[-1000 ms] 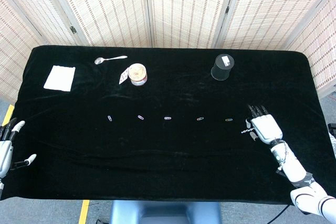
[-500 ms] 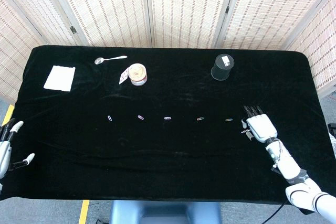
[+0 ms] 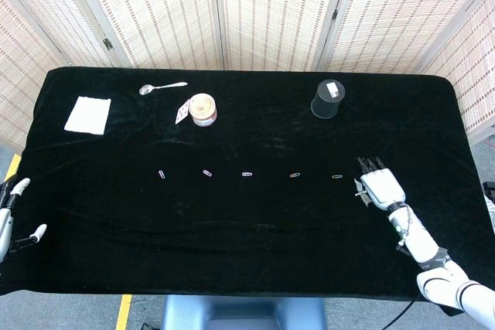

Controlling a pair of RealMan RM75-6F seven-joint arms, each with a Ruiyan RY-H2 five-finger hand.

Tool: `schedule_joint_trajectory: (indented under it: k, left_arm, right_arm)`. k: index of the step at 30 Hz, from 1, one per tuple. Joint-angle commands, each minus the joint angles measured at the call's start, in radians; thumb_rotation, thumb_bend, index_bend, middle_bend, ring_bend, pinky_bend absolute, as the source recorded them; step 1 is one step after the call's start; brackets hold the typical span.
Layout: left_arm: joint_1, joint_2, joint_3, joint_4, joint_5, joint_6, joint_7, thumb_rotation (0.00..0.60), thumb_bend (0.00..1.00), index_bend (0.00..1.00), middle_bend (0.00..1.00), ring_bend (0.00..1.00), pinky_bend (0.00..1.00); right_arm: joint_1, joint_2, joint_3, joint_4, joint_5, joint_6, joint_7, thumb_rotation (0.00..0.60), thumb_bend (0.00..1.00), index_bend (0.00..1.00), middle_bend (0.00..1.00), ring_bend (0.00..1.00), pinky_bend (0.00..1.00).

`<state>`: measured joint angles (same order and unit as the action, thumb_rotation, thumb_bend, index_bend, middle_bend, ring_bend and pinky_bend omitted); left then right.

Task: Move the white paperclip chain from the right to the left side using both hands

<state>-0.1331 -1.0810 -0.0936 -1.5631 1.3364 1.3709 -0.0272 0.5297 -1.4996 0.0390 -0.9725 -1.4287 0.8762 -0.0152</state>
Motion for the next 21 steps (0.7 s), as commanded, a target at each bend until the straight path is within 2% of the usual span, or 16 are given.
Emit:
schedule_joint_trajectory:
  k: [1, 9, 12, 16, 21]
  left_arm:
    - [0.001, 0.000, 0.000, 0.001, -0.001, 0.000, -0.001, 0.600, 0.31, 0.00, 0.00, 0.03, 0.05]
    - [0.004, 0.000, -0.002, 0.005, -0.003, 0.002, -0.013, 0.600, 0.32, 0.00, 0.00, 0.04, 0.05]
    - [0.006, 0.000, -0.002, 0.005, -0.002, 0.007, -0.016, 0.600, 0.32, 0.00, 0.00, 0.07, 0.05]
    - [0.008, -0.002, -0.002, 0.008, 0.002, 0.012, -0.020, 0.600, 0.32, 0.00, 0.00, 0.08, 0.05]
    - [0.009, 0.000, -0.003, 0.007, 0.005, 0.012, -0.029, 0.600, 0.32, 0.00, 0.00, 0.07, 0.05]
  right_arm:
    - [0.000, -0.001, 0.001, 0.001, 0.002, 0.003, 0.000, 0.600, 0.44, 0.57, 0.00, 0.00, 0.00]
    - [-0.001, -0.014, 0.014, 0.013, 0.025, 0.009, 0.001, 0.600, 0.60, 0.79, 0.07, 0.03, 0.00]
    - [-0.007, -0.011, 0.023, 0.003, 0.026, 0.037, 0.016, 0.600, 0.63, 0.84, 0.11, 0.05, 0.00]
    - [-0.019, 0.005, 0.031, -0.018, 0.011, 0.098, 0.024, 0.600, 0.65, 0.88, 0.14, 0.06, 0.00]
    - [-0.027, 0.044, 0.048, -0.097, 0.000, 0.165, -0.012, 0.600, 0.66, 0.90, 0.15, 0.07, 0.00]
